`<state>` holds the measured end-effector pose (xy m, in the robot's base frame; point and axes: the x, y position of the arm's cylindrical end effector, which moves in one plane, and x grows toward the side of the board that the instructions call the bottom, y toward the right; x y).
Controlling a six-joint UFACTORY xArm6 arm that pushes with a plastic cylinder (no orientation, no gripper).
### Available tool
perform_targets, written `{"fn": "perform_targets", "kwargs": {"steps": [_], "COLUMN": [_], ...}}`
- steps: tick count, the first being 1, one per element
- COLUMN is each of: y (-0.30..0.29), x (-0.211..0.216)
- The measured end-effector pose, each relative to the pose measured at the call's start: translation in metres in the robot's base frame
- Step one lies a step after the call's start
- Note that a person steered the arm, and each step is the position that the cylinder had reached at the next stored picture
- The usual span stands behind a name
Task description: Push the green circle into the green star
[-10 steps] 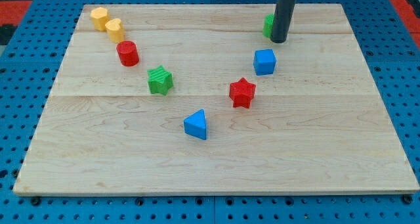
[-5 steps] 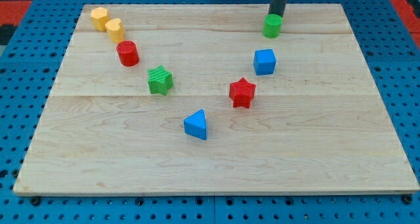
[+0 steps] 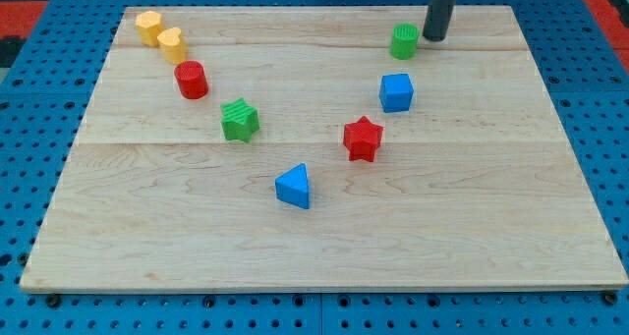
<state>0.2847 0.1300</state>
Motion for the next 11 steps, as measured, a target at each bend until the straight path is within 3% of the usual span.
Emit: {"fn": "perform_targets", "kwargs": {"steps": [1,2,3,5,7,11], "y": [-0.085,-0.054,-0.074,-0.150,-0.151,-0.200], "x": [0.011,-0.003,-0.036,0.066,-0.008,-0.027]}}
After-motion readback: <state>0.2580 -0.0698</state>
